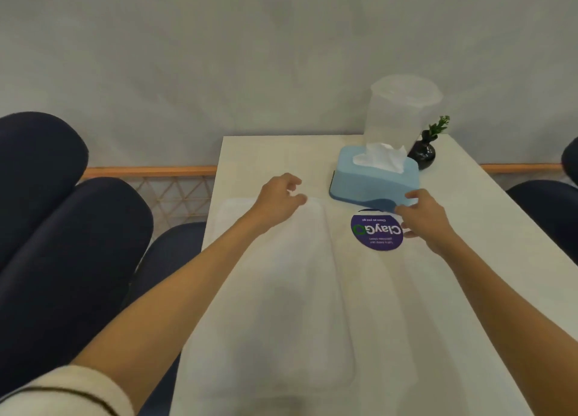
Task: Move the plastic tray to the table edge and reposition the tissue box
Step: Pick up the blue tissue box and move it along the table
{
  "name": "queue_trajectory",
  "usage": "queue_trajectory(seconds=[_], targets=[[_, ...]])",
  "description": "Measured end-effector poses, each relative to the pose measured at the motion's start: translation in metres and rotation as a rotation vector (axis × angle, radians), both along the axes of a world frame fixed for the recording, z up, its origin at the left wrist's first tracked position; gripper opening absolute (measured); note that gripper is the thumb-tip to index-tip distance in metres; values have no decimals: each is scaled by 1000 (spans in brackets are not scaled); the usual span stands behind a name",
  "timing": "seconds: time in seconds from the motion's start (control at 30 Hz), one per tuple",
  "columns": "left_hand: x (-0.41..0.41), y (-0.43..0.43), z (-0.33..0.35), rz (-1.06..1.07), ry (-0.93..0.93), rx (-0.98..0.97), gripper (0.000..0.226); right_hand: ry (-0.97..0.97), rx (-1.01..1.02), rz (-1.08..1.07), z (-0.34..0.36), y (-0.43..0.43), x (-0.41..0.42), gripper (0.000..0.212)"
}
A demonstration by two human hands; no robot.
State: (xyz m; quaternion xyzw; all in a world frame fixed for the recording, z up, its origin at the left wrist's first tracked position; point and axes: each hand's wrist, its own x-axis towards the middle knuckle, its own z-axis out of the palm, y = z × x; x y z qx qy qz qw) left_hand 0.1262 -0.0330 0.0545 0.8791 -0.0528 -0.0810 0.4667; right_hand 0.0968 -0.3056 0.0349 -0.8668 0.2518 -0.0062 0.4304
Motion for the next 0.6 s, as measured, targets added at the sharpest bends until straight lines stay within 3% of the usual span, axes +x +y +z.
queue_trajectory(seconds=[0.2,0.33,0.47,0.6], targets=[[72,-86,-5,216,212,-256,56,-99,107,-161,-10,-49,42,49],[100,-123,-21,274,300,-255,61,-44,163,-116,-17,-64,65,53],[112,-142,-34,264,355,-279,36,-30,228,-5,-22,-67,78,56],[119,-149,-43,269,332,-264,50,-41,263,0,-28,-65,87,51]])
